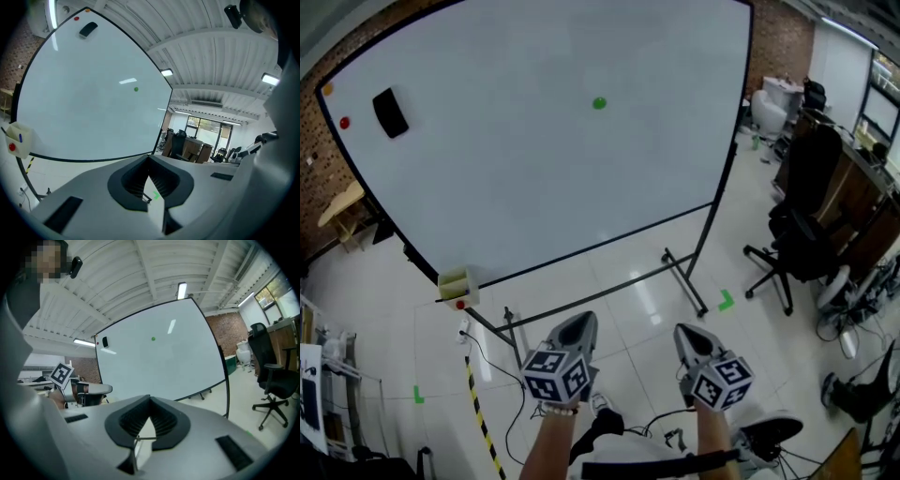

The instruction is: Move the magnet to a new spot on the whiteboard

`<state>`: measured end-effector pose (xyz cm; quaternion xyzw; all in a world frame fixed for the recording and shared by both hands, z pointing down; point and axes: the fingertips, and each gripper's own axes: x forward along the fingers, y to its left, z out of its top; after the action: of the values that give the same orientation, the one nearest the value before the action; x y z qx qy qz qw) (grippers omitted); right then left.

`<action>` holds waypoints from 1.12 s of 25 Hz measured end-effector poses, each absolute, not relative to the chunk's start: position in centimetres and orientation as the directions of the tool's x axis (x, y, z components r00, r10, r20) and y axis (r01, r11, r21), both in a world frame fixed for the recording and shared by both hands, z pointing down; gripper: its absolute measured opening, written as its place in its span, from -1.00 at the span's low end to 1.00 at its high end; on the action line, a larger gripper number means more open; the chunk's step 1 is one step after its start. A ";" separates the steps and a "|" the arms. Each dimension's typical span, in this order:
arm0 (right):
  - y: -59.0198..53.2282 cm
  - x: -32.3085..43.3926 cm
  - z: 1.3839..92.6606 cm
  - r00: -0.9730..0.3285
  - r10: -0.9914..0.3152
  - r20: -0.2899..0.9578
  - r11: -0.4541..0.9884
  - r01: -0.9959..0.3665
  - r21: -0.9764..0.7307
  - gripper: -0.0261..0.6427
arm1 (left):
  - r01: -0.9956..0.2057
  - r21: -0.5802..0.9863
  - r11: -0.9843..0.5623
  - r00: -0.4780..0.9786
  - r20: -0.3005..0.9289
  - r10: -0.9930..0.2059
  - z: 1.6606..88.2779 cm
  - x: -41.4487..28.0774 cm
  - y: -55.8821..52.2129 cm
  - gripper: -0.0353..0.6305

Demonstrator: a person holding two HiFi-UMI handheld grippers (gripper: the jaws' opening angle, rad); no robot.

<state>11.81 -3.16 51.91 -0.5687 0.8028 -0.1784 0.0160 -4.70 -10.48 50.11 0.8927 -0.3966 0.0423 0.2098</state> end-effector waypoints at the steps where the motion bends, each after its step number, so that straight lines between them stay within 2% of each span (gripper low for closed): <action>1: -4.6 11.3 51.7 -0.352 -0.919 0.179 0.290 -0.909 -0.300 -0.90 | -0.725 0.343 -0.598 0.683 0.242 -0.689 50.1 -5.1 -11.9 -0.90; 13: -17.6 6.8 49.7 -0.340 -0.923 0.178 0.294 -0.925 -0.243 -0.90 | -0.686 0.383 -0.619 0.715 0.195 -0.671 48.8 -8.2 -24.0 -0.90; 20: -20.8 7.6 49.7 -0.366 -0.911 0.192 0.324 -0.920 -0.220 -0.90 | -0.702 0.387 -0.598 0.695 0.187 -0.694 48.2 -7.4 -26.6 -0.90; 28: -25.0 10.9 46.5 -0.408 -0.906 0.110 0.386 -0.905 -0.179 -0.90 | -0.757 0.360 -0.546 0.630 0.178 -0.756 46.8 -6.3 -28.3 -0.90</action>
<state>10.87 -25.01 46.45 -0.5441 0.8323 -0.1057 0.0029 -6.35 -28.30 46.79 0.8791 -0.4303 0.0008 0.2051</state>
